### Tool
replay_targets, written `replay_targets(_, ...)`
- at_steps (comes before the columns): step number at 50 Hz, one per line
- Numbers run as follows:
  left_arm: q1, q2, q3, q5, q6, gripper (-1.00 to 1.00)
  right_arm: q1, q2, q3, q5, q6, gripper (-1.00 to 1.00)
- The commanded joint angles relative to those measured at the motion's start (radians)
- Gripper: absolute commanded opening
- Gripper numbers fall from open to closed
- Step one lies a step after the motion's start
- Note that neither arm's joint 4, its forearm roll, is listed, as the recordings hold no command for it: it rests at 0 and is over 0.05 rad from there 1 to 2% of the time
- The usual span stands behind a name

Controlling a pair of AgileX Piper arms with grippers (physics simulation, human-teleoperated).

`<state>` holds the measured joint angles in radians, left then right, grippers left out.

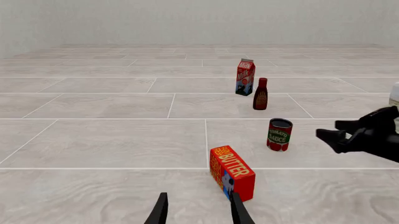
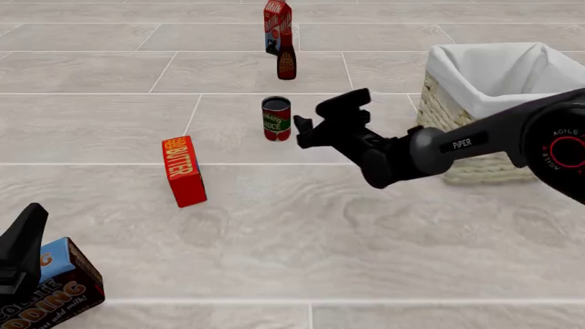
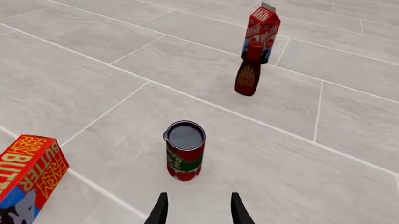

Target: Pick the tomato sauce and place it in the basket.

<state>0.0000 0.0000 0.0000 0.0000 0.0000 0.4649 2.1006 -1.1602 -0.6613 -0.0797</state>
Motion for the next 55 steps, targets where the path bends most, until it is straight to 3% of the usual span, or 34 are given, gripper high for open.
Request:
replay_targets(1, 0.000, 0.000, 0.000, 0.000, 0.000, 1.00, 0.007, 0.036, -0.054, 0.022, 0.002, 1.00)
replay_targets(55, 0.000, 0.000, 0.000, 0.000, 0.000, 1.00, 0.030, 0.178, -0.257, 0.093, 0.030, 1.00)
